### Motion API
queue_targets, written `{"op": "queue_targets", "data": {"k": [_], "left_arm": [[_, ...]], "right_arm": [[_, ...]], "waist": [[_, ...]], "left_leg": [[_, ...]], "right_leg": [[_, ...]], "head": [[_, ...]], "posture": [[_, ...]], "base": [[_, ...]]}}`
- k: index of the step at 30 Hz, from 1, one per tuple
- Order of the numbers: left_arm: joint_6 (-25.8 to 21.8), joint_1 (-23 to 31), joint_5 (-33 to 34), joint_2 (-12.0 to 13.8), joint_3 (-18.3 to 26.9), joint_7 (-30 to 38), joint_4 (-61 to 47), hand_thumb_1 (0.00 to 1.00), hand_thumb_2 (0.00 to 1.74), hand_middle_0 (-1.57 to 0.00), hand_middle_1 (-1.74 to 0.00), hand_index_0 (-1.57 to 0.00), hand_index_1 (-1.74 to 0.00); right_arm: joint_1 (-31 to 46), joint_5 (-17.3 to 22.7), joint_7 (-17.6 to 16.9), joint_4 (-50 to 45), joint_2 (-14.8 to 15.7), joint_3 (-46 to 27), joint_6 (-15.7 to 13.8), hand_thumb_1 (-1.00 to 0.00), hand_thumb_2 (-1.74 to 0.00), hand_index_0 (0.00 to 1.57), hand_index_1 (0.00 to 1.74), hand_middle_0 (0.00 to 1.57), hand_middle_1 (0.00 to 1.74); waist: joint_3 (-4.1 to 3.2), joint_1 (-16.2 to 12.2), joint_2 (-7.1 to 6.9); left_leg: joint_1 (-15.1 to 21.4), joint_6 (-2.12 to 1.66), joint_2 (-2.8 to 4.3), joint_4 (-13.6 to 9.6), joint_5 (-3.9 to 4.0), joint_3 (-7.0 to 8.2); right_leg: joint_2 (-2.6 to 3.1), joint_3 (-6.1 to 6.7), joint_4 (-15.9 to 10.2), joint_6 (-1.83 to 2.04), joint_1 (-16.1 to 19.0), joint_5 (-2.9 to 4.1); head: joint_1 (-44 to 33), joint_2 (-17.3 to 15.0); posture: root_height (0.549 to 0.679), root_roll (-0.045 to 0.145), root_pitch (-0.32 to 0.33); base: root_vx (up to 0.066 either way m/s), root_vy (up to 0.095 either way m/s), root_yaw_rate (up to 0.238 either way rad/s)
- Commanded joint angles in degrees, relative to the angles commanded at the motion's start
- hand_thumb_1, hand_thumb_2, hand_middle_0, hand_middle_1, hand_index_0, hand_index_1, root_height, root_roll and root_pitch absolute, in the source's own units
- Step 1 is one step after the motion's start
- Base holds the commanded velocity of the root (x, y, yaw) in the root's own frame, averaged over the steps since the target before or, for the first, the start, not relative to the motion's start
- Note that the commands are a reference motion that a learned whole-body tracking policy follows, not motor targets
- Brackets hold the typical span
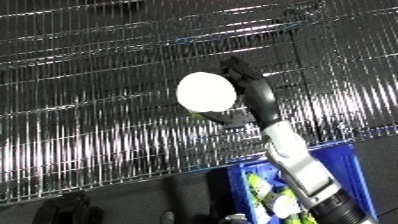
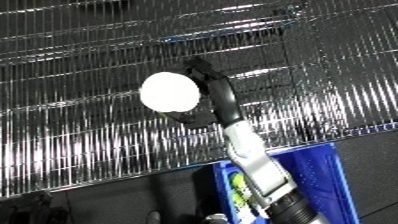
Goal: Pick up the object and place it into the box
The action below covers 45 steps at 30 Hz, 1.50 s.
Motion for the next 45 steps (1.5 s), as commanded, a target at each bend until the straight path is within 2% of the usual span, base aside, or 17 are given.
{"op": "queue_targets", "data": {"k": [5, 10, 21, 28, 37, 40, 45], "left_arm": [[-0.22, 0.36, 0.01, 0.15, 0.32, -0.3, 0.09, 1.0, 1.74, -1.57, -1.74, -1.57, -1.74], [-0.92, 1.36, 0.31, 0.44, 1.24, -0.49, -0.06, 1.0, 1.74, -1.57, -1.74, -1.57, -1.74], [-2.4, 4.89, 2.01, 0.47, 5.56, -0.93, -0.35, 1.0, 1.74, -1.57, -1.74, -1.57, -1.74], [-2.43, 6.32, 3.35, 0.33, 8.7, -0.84, -0.93, 1.0, 1.74, -1.57, -1.74, -1.57, -1.74], [-2.42, 8.63, 3.42, 0.62, 11.89, -1.15, -2.16, 1.0, 1.74, -1.57, -1.74, -1.57, -1.74], [-2.7, 9.86, 2.96, 0.64, 12.9, -1.28, -2.73, 1.0, 1.74, -1.57, -1.74, -1.57, -1.74], [-3.54, 11.8, 2.27, 0.22, 13.64, -1.09, -3.63, 1.0, 1.74, -1.57, -1.74, -1.57, -1.74]], "right_arm": [[0.81, 0.54, -1.23, -1.1, -0.46, -0.82, -1.15, -0.95, -1.65, 1.49, 1.65, 1.49, 1.65], [3.57, 0.19, -2.89, -6.02, -0.98, -2.74, -2.5, -0.95, -1.65, 1.49, 1.65, 1.49, 1.65], [16.94, -2.96, -5.71, -23.06, -0.85, -10.35, -5.27, -0.95, -1.65, 1.49, 1.65, 1.49, 1.65], [25.34, -3.24, -7.42, -28.64, 0.54, -14.67, -9.86, -0.95, -1.65, 1.49, 1.65, 1.49, 1.65], [35.85, -3.05, -11.68, -33.57, 1.6, -20.1, -16.29, -0.95, -1.65, 1.49, 1.65, 1.49, 1.65], [39.57, -3.08, -12.96, -34.49, 1.27, -21.84, -18.12, -0.95, -1.65, 1.49, 1.65, 1.49, 1.65], [44.33, -3.97, -16.34, -34.87, -0.1, -25.23, -20.48, -0.95, -1.65, 1.49, 1.65, 1.49, 1.65]], "waist": [[0.0, -0.42, -0.14], [0.0, -1.55, -0.61], [0.0, -5.88, -2.43], [0.0, -8.38, -3.31], [0.0, -11.46, -3.74], [0.0, -12.77, -3.77], [0.0, -15.15, -3.13]], "left_leg": [[0.56, -0.04, 0.16, -0.51, -0.08, 0.12], [1.55, 0.01, 0.52, -1.3, -0.27, 0.35], [3.86, 0.19, 2.17, -2.55, -1.13, 1.46], [5.34, 0.31, 3.38, -3.18, -1.65, 2.21], [7.42, 0.42, 4.78, -4.23, -2.31, 3.49], [8.33, 0.42, 5.36, -4.55, -2.6, 4.25], [9.97, 0.14, 6.01, -5.58, -2.75, 5.84]], "right_leg": [[0.11, 0.14, -0.56, 0.07, 0.47, 0.15], [0.48, 0.65, -1.44, 0.24, 1.22, 0.37], [1.82, 2.52, -3.95, 0.72, 3.03, 1.29], [2.36, 3.6, -5.78, 1.1, 4.44, 2.03], [3.12, 5.17, -8.34, 1.59, 6.55, 2.83], [3.27, 5.71, -9.38, 1.66, 7.5, 3.0], [3.31, 6.8, -10.85, 1.58, 8.5, 3.22]], "head": [[0.29, 0.78], [-0.09, 1.86], [-2.98, 3.05], [-2.05, 3.58], [3.31, 5.56], [5.32, 6.85], [9.5, 7.53]], "posture": [[0.605, 0.058, 0.121], [0.607, 0.055, 0.119], [0.613, 0.048, 0.115], [0.616, 0.045, 0.114], [0.624, 0.047, 0.114], [0.628, 0.052, 0.111], [0.632, 0.064, 0.109]], "base": [[-0.005, -0.005, -0.041], [-0.005, -0.002, -0.114], [-0.019, -0.005, -0.187], [-0.046, -0.033, -0.21], [-0.056, -0.018, -0.253], [-0.044, 0.016, -0.273], [-0.036, 0.058, -0.224]]}}
